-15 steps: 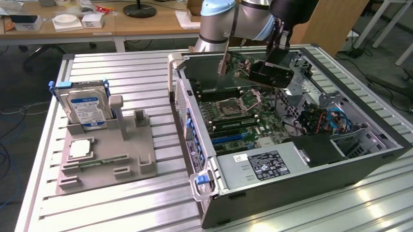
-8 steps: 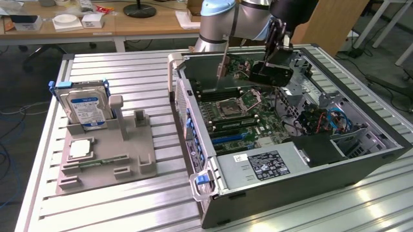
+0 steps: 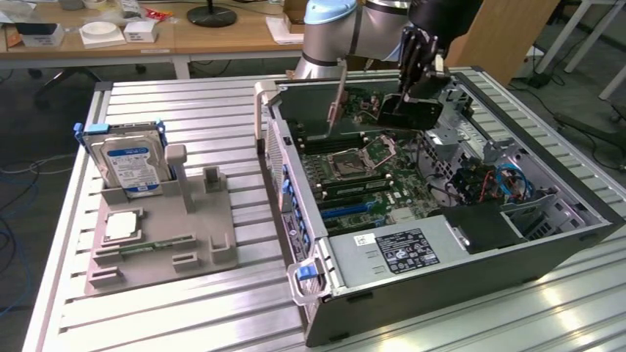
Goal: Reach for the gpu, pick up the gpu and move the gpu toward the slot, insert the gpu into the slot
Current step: 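Insert the gpu into the slot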
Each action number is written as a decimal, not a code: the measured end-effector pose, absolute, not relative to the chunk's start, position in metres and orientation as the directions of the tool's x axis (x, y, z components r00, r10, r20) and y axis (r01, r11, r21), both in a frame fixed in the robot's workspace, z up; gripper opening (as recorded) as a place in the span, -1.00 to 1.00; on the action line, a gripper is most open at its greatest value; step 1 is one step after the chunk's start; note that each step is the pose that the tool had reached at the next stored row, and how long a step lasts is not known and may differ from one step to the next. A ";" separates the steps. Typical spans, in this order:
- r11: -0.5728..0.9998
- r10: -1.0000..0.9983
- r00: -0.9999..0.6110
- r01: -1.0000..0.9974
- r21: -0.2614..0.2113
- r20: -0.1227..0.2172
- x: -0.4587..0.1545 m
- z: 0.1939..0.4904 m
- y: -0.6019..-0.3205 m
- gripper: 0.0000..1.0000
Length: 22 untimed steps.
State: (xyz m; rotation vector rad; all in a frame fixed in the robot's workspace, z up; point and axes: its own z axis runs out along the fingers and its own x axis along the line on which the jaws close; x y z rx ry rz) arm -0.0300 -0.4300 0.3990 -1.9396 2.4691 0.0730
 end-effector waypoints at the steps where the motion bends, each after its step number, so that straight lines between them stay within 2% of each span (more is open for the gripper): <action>1: 0.219 -0.975 -0.221 -0.975 0.036 -0.029 -0.030 0.399 -0.430 -0.48; 11: 0.076 -0.997 -0.078 -0.996 0.036 -0.030 -0.030 0.398 -0.430 -0.48; 22: 0.075 -0.997 -0.076 -0.997 0.016 -0.032 -0.032 0.391 -0.430 -0.48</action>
